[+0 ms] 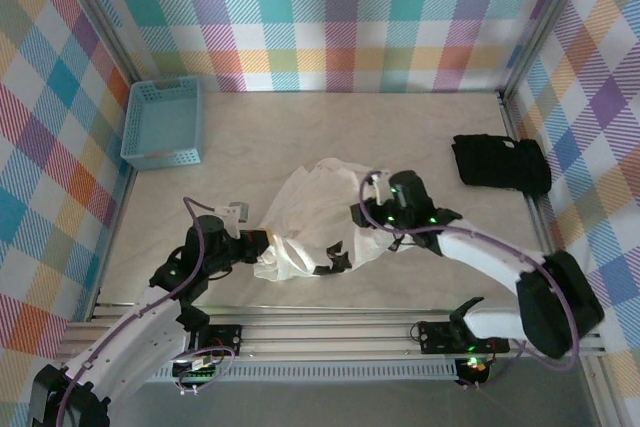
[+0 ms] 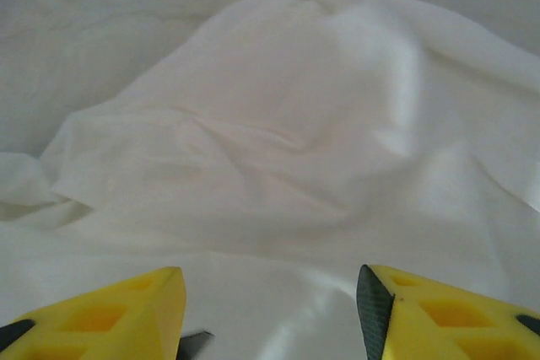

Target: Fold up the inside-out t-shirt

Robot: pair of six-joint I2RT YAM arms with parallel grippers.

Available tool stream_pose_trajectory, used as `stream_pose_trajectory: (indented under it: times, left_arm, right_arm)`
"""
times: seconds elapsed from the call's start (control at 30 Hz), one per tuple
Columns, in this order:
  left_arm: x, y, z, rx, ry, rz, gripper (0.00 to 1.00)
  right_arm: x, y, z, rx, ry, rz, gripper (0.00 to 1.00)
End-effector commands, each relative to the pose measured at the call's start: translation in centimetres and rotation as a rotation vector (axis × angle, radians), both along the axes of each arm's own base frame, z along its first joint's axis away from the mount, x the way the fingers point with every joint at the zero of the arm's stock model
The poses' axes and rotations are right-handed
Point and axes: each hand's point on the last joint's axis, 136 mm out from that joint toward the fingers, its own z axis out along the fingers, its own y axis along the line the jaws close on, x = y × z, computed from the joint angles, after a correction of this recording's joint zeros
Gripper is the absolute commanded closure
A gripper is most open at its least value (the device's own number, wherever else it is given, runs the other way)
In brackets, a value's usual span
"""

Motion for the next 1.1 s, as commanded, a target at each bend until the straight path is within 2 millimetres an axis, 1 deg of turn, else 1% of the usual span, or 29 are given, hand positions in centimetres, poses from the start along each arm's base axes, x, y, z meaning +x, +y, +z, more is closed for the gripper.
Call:
stream_pose_trajectory:
  times: [0.0,0.1,0.2,0.27,0.33,0.37,0.4,0.43,0.47,0.5,0.53,0.57,0.67,0.7,0.8,0.87,0.9,0.97,1.0,1.07]
  left_arm:
    - [-0.1,0.8,-0.6,0.004,0.021,0.054,1.0]
    - [-0.2,1.4,-0.6,0.027,0.012,0.073,1.0]
    - [-0.3,1.6,-0.3,0.029,0.001,0.081,1.0]
    - [-0.2,1.6,-0.2,0.027,-0.001,0.083,1.0]
    - [-0.2,1.6,0.0,0.023,-0.003,0.084,1.0]
    - [-0.2,1.5,0.2,0.019,-0.004,0.083,1.0]
    - [-0.2,1.5,0.3,0.017,-0.007,0.082,1.0]
    - [-0.1,1.5,0.4,0.016,-0.012,0.081,1.0]
    - [0.0,1.4,0.5,0.014,-0.018,0.08,1.0]
    - [0.1,1.4,0.8,0.012,-0.027,0.08,1.0]
    - [0.2,1.3,1.1,0.007,-0.037,0.077,1.0]
    - [0.3,1.2,1.5,0.001,-0.049,0.073,1.0]
    - [0.9,0.5,3.2,-0.027,-0.109,0.049,1.0]
    - [1.1,0.4,3.9,-0.033,-0.136,0.044,1.0]
    - [1.8,0.3,6.2,-0.032,-0.224,0.041,1.0]
    - [2.3,0.3,7.7,-0.02,-0.274,0.042,1.0]
    - [2.5,0.3,8.1,-0.009,-0.292,0.04,1.0]
    - [2.9,0.3,8.1,0.016,-0.296,0.041,1.0]
    - [3.1,0.2,7.8,0.028,-0.287,0.035,1.0]
    - [3.1,-0.3,6.7,0.04,-0.25,0.009,0.99]
  right_arm:
    - [-0.3,2.7,-1.4,-0.086,0.025,0.124,0.4]
    - [0.8,4.4,-3.3,-0.139,0.072,0.157,0.38]
    - [1.7,6.2,-5.1,-0.17,0.103,0.205,0.35]
    - [2.2,7.0,-6.4,-0.199,0.13,0.225,0.34]
    - [2.9,7.4,-7.5,-0.226,0.148,0.219,0.35]
    - [3.3,7.5,-7.8,-0.24,0.148,0.213,0.4]
    - [3.8,7.5,-7.9,-0.255,0.14,0.206,0.49]
    - [4.2,7.5,-7.6,-0.262,0.13,0.201,0.6]
    - [4.7,7.5,-7.1,-0.271,0.106,0.195,0.74]
    - [5.3,7.4,-6.0,-0.275,0.076,0.182,0.86]
    - [5.8,7.2,-4.7,-0.261,0.046,0.173,0.94]
    - [6.3,7.0,-2.8,-0.233,0.009,0.16,1.0]
    - [7.3,5.7,3.8,-0.122,-0.09,0.119,1.0]
    - [7.5,5.2,6.2,-0.084,-0.128,0.108,1.0]
    - [7.4,3.8,12.3,0.008,-0.223,0.083,1.0]
    - [6.9,3.2,15.2,0.05,-0.268,0.076,1.0]
    - [6.6,2.9,16.4,0.067,-0.287,0.075,1.0]
    - [5.9,2.6,17.5,0.088,-0.305,0.076,1.0]
    - [5.4,2.5,17.8,0.102,-0.307,0.082,1.0]
    - [4.1,2.6,17.5,0.134,-0.308,0.12,1.0]
